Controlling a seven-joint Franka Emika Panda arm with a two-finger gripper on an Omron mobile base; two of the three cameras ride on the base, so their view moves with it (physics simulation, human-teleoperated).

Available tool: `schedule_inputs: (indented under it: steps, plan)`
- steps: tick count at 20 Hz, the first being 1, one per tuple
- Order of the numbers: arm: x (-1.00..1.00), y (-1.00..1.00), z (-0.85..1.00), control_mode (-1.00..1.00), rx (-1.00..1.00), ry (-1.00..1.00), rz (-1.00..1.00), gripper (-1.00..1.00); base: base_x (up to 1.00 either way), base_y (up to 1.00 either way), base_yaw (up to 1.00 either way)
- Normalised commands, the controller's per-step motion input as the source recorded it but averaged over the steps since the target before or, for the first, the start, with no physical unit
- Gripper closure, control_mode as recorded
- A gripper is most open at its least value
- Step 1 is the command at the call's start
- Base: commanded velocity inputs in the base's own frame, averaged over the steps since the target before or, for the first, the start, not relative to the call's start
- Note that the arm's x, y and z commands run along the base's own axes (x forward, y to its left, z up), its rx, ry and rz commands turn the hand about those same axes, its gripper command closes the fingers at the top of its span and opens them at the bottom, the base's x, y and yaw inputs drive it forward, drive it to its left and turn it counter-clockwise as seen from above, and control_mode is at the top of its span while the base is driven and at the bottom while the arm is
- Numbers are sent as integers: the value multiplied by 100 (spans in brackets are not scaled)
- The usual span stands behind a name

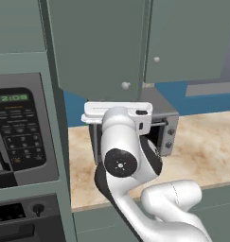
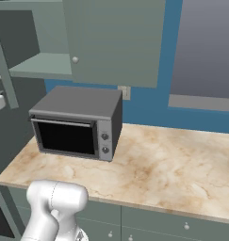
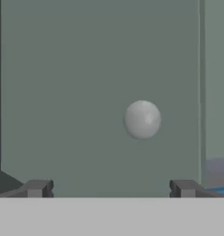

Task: Close all open cabinet doors.

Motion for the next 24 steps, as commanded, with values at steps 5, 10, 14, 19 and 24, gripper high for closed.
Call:
schedule_inputs:
  steps: [5,10,14,19,24]
  plan:
    - [33,0,-8,-100,0,0,0,-100,0,0,0]
    - [40,0,-1,-100,0,0,0,-100,0,0,0]
    - [43,0,0,-100,0,0,0,-100,0,0,0]
    - [44,0,-1,-100,1,0,1,-100,0,0,0]
    - [50,-13,0,-100,2,0,4,-100,0,0,0]
